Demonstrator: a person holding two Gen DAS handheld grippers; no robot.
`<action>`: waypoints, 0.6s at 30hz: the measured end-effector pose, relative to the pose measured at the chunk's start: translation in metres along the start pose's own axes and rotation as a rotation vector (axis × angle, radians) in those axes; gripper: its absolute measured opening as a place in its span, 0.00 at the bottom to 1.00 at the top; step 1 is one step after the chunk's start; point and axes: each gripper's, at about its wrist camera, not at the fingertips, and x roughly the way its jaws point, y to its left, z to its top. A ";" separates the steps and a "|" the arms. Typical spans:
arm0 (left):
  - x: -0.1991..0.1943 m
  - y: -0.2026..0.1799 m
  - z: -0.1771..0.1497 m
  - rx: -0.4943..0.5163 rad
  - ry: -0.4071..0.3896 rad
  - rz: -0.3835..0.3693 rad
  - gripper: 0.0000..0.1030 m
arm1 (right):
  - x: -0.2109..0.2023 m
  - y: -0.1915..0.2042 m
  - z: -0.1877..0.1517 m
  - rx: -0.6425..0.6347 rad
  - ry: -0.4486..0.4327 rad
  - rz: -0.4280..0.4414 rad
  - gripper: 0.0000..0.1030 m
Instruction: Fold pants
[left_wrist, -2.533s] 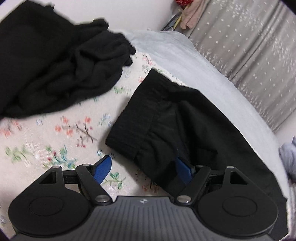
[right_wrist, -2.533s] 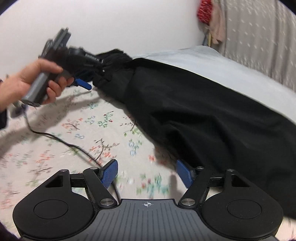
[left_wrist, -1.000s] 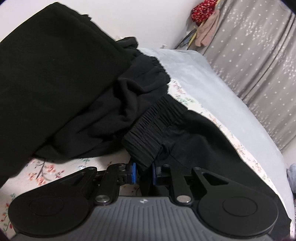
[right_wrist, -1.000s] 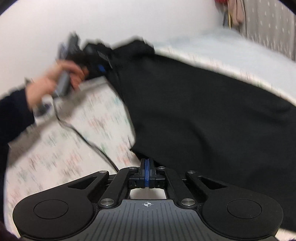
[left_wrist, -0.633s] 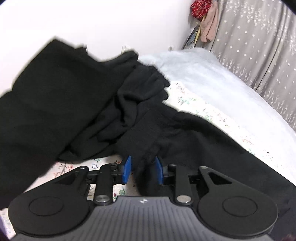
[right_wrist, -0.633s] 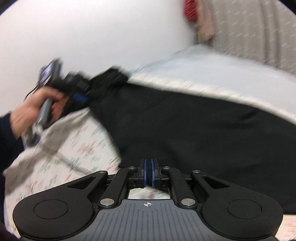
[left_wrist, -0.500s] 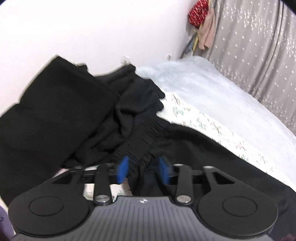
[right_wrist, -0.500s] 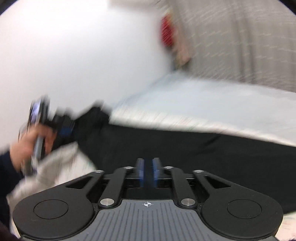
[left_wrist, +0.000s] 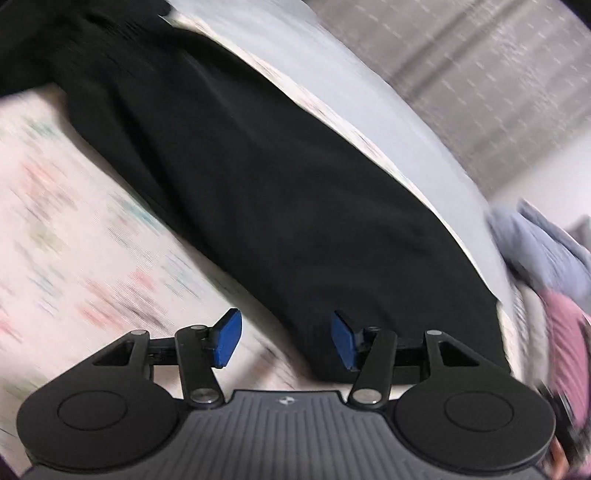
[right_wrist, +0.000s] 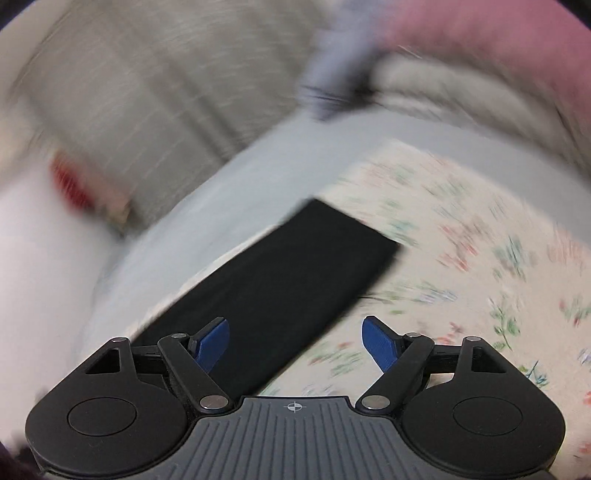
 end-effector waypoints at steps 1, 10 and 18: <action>0.007 -0.007 -0.008 0.019 -0.009 -0.023 0.71 | 0.008 -0.016 0.009 0.074 -0.003 0.016 0.79; 0.048 -0.035 -0.029 0.119 -0.112 0.023 0.73 | 0.083 -0.040 0.032 0.021 -0.072 -0.089 0.56; 0.030 -0.036 -0.038 0.029 -0.153 -0.032 0.20 | 0.090 -0.028 0.032 -0.040 -0.113 -0.122 0.03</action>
